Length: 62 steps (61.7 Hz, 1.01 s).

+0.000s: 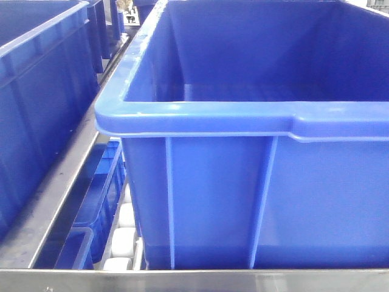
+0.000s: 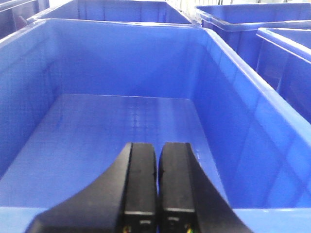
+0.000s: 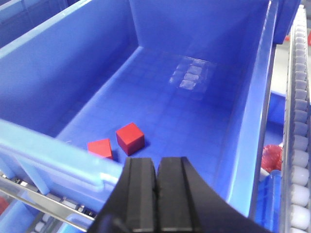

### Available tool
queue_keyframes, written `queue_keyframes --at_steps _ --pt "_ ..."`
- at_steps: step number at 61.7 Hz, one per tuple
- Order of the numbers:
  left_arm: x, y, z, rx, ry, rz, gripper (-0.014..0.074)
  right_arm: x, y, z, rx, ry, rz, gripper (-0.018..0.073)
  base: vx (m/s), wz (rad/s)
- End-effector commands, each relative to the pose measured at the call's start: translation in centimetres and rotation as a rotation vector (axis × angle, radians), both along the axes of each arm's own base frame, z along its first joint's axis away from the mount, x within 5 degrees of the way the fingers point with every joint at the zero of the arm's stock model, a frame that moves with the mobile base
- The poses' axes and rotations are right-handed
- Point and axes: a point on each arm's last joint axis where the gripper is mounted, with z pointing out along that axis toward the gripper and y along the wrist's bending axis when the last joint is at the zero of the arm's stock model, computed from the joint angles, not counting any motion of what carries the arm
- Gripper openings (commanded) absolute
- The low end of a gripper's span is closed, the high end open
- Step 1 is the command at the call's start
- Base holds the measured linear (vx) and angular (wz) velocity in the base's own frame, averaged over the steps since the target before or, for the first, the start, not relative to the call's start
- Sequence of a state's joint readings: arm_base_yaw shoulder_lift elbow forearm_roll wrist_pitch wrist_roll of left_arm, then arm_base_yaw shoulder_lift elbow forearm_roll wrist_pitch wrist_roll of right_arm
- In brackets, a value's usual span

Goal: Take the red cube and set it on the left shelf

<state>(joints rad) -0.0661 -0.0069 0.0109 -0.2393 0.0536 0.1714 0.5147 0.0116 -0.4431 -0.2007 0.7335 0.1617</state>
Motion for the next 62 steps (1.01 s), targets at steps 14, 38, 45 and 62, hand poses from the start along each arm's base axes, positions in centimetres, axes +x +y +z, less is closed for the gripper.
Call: queue_keyframes --at_steps 14,38,45,62 --pt "0.0 0.2 0.0 -0.008 -0.071 0.016 0.0102 -0.1 0.0 1.3 0.043 -0.132 0.006 0.0050 0.00 0.00" --pt "0.0 0.2 0.0 -0.008 -0.071 0.016 0.0102 -0.1 0.0 1.4 0.045 -0.143 0.007 0.0050 0.00 0.00" --pt "0.0 0.2 0.0 -0.008 -0.071 0.016 0.0102 0.3 0.4 0.9 0.050 -0.168 0.012 0.0050 0.00 0.00" --pt "0.0 0.2 0.0 -0.008 -0.071 0.016 0.0102 3.0 1.2 -3.4 0.088 -0.235 -0.175 0.0050 0.00 0.00"
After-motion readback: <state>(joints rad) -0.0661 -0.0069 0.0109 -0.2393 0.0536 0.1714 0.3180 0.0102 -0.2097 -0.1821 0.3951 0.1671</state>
